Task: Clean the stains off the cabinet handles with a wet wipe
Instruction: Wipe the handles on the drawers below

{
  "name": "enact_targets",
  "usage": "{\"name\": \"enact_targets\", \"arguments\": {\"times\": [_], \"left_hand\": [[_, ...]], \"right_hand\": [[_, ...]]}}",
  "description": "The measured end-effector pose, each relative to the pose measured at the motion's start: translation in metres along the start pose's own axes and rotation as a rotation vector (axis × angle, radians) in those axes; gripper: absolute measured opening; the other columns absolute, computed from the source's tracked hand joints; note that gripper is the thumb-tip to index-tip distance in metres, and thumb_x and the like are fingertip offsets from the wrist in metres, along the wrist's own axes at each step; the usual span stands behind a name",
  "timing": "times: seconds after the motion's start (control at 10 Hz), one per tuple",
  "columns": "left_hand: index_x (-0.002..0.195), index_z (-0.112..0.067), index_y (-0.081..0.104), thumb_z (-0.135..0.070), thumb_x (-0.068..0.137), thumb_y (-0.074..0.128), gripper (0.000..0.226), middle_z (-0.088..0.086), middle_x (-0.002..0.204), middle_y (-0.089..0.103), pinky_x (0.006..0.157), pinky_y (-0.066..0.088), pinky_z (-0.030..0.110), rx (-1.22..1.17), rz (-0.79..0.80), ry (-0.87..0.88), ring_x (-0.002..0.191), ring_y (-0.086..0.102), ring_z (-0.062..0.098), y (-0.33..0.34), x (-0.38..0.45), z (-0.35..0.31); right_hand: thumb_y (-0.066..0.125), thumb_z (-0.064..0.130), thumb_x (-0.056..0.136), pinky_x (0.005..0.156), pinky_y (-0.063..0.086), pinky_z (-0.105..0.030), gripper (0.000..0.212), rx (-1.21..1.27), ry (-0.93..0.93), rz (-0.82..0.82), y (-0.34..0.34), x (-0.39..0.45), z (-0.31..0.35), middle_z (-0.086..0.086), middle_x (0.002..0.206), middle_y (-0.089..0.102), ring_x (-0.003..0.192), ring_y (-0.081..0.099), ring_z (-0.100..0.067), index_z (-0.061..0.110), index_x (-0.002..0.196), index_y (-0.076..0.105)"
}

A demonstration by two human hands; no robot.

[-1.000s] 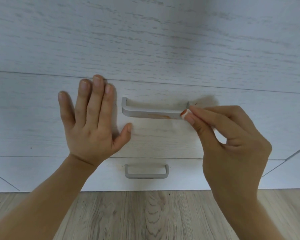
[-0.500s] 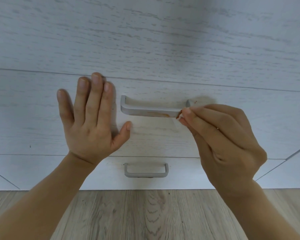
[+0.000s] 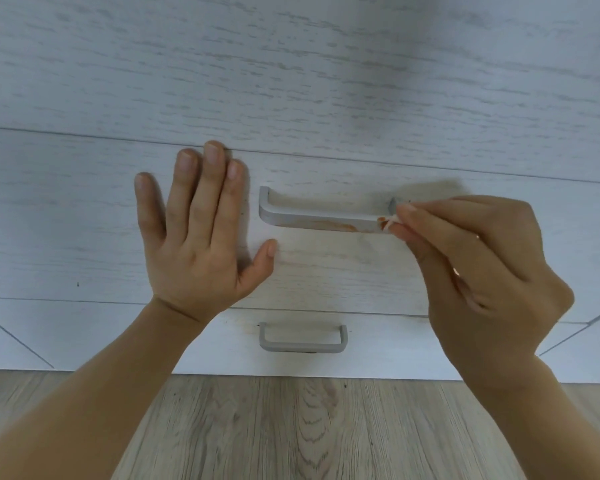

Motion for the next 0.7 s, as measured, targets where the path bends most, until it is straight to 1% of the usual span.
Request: {"name": "enact_targets", "arguments": {"times": [0.1, 0.2, 0.3, 0.4, 0.5, 0.6, 0.7], "left_hand": [[0.152, -0.005, 0.015, -0.052, 0.093, 0.03, 0.077, 0.004, 0.16, 0.003, 0.118, 0.004, 0.047, 0.003, 0.0, -0.005, 0.147, 0.004, 0.021, 0.0004, -0.0004, 0.0003], [0.152, -0.005, 0.015, -0.052, 0.093, 0.029, 0.077, 0.004, 0.16, 0.002, 0.118, 0.004, 0.046, 0.004, -0.002, -0.003, 0.147, 0.004, 0.021, 0.0002, -0.0006, 0.0007], [0.152, -0.004, 0.015, -0.052, 0.093, 0.03, 0.077, 0.004, 0.16, 0.002, 0.118, 0.004, 0.046, 0.002, -0.003, -0.006, 0.147, 0.004, 0.021, 0.0004, -0.0005, -0.0001], [0.151, -0.005, 0.016, -0.052, 0.093, 0.029, 0.076, 0.004, 0.16, 0.003, 0.118, 0.005, 0.047, 0.01, -0.004, -0.003, 0.147, 0.005, 0.021, 0.0001, -0.0003, 0.0003], [0.152, -0.005, 0.016, -0.052, 0.093, 0.029, 0.076, 0.004, 0.16, 0.003, 0.118, 0.005, 0.047, 0.0, -0.005, -0.004, 0.147, 0.005, 0.021, 0.0004, -0.0004, 0.0], [0.152, -0.005, 0.016, -0.052, 0.093, 0.029, 0.076, 0.004, 0.16, 0.003, 0.118, 0.005, 0.047, 0.009, -0.008, -0.003, 0.147, 0.005, 0.021, 0.0004, -0.0002, 0.0], [0.151, -0.005, 0.016, -0.052, 0.093, 0.028, 0.076, 0.004, 0.16, 0.004, 0.118, 0.005, 0.047, 0.011, -0.013, -0.002, 0.147, 0.006, 0.021, 0.0006, 0.0002, 0.0002]], "right_hand": [[0.073, 0.003, 0.087, 0.074, 0.05, -0.029, 0.008, 0.036, -0.013, 0.01, 0.0051, 0.0003, 0.0006, -0.006, 0.086, 0.067, 0.082, 0.06, -0.021, 0.0, 0.094, 0.071], [0.072, 0.007, 0.089, 0.08, 0.049, -0.023, 0.012, 0.029, 0.006, 0.027, 0.0063, -0.0037, -0.0015, -0.005, 0.092, 0.065, 0.085, 0.06, -0.021, 0.003, 0.099, 0.069], [0.07, 0.004, 0.089, 0.085, 0.046, -0.017, 0.011, 0.033, 0.026, 0.02, 0.0072, -0.0051, 0.0001, -0.009, 0.09, 0.067, 0.084, 0.06, -0.023, 0.0, 0.1, 0.07], [0.07, -0.001, 0.088, 0.085, 0.048, -0.018, 0.009, 0.054, -0.051, 0.032, 0.0098, -0.0019, 0.002, -0.01, 0.09, 0.069, 0.082, 0.063, -0.024, -0.006, 0.095, 0.071], [0.072, -0.003, 0.086, 0.085, 0.051, -0.021, 0.013, 0.056, -0.088, 0.078, 0.0047, -0.0019, -0.0038, -0.01, 0.096, 0.069, 0.083, 0.065, -0.025, -0.007, 0.098, 0.07], [0.072, -0.004, 0.085, 0.085, 0.05, -0.02, 0.012, 0.063, -0.091, 0.062, 0.006, -0.0013, -0.0028, -0.011, 0.095, 0.069, 0.083, 0.064, -0.025, -0.008, 0.097, 0.07], [0.072, -0.007, 0.084, 0.084, 0.05, -0.02, 0.013, 0.043, -0.146, 0.098, 0.0095, 0.0028, -0.0003, -0.012, 0.093, 0.071, 0.081, 0.065, -0.025, -0.007, 0.096, 0.071]]}}
Point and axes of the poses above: each hand's wrist, its own x-axis towards the middle knuckle, its own y-axis out of the palm, z = x × y, the point moved 4 cm from there along x, towards the middle knuckle
